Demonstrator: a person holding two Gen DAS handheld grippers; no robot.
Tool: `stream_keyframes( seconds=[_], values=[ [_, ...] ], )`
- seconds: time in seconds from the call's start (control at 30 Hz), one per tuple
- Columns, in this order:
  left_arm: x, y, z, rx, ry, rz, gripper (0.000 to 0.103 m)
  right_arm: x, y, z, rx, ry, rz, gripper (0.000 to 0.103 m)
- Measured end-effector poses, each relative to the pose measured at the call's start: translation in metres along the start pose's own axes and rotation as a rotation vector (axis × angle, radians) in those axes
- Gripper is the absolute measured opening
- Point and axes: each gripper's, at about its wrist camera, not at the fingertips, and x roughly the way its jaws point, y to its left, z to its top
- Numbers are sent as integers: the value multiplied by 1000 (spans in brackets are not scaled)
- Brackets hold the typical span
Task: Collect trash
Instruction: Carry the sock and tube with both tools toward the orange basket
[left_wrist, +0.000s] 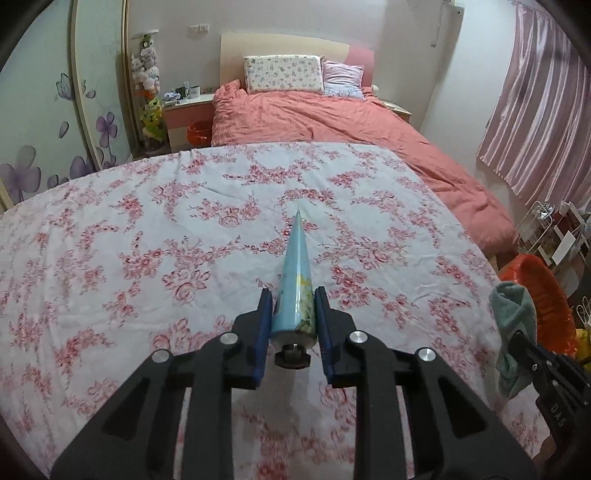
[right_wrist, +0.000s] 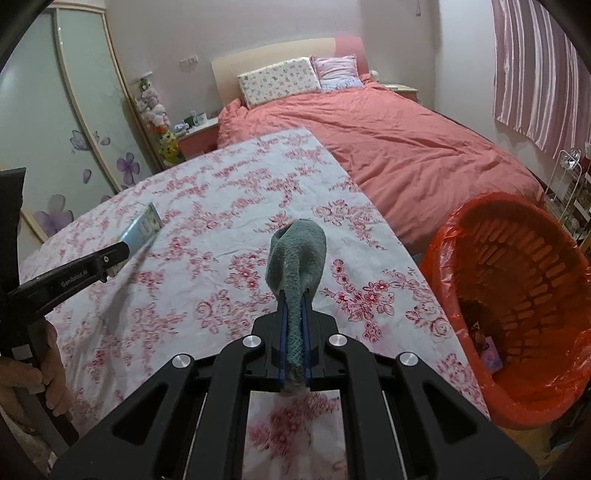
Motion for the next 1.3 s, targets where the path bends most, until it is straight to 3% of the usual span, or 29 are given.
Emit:
stream_keyframes(
  seconds=[0.13, 0.33, 0.57, 0.67, 0.73, 1.03, 1.3],
  values=[
    [-9, -2, -7, 0, 7, -7, 24, -6, 3, -2, 2, 3, 2, 6],
    [4, -3, -21, -36, 89, -5, 24, 5, 5, -14, 5, 65, -16, 6],
    [16, -6, -21, -61, 96, 10, 32, 18, 3, -14, 19, 82, -22, 7],
    [19, -7, -21, -49, 88, 16, 23, 19, 3, -15, 23, 83, -25, 7],
    [17, -6, -23, -39, 83, 5, 22, 21, 5, -15, 10, 86, -25, 7],
    [-15, -5, -25, -14, 45, -33, 22, -8, 3, -12, 19, 31, 14, 6],
    [-54, -26, -20, 14, -4, -59, 22, -48, -4, -2, 41, -50, 34, 6]
  ],
)
